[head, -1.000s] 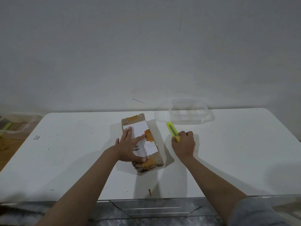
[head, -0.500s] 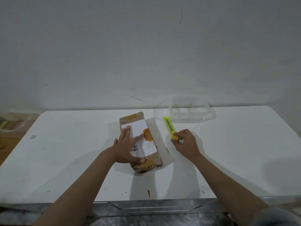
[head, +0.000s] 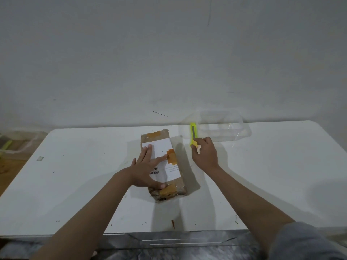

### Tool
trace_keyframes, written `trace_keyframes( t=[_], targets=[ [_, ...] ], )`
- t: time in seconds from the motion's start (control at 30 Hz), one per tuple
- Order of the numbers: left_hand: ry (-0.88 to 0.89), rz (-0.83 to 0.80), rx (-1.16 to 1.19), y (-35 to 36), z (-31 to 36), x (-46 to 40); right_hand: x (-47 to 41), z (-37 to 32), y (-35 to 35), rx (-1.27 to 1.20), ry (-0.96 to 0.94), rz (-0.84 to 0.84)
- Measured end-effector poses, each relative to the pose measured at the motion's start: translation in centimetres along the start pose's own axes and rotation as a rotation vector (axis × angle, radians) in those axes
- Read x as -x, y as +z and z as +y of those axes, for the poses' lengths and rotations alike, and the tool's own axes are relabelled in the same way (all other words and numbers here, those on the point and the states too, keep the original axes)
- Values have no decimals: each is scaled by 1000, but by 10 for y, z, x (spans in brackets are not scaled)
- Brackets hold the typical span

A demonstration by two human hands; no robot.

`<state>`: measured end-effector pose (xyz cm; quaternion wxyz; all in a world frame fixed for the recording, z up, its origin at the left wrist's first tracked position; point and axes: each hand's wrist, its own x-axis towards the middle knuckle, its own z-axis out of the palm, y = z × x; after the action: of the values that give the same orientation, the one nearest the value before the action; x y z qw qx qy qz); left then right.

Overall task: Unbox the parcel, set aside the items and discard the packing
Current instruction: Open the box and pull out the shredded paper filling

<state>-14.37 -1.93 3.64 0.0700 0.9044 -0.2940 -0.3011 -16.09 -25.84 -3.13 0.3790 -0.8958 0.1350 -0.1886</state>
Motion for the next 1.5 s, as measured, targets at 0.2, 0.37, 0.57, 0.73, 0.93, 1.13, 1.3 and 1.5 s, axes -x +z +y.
trace_keyframes(
  t=[0.2,0.37,0.57,0.73,0.93,1.13,1.3,1.5],
  targets=[
    [3,-114,-163,-26,-10,0,-8,-41,-8,-130,-249,-167],
    [-21,-93,-243,-27,-18,2,-16,-44,-5,132,-308,-447],
    [-128,188,-169,-17,-17,21,-7,-38,-18,104,-267,-354],
    [-401,926,274,33,-6,40,12,-31,-31,45,-154,-250],
    [-302,958,811,72,9,38,41,-28,-29,-72,-97,-149],
    [-312,957,800,66,-7,28,52,-25,-29,-246,76,-120],
    [-318,1000,806,62,-17,19,52,-25,-26,-234,91,-114],
    [-368,1042,736,62,-19,14,52,-23,-24,-205,76,-71]
  ],
)
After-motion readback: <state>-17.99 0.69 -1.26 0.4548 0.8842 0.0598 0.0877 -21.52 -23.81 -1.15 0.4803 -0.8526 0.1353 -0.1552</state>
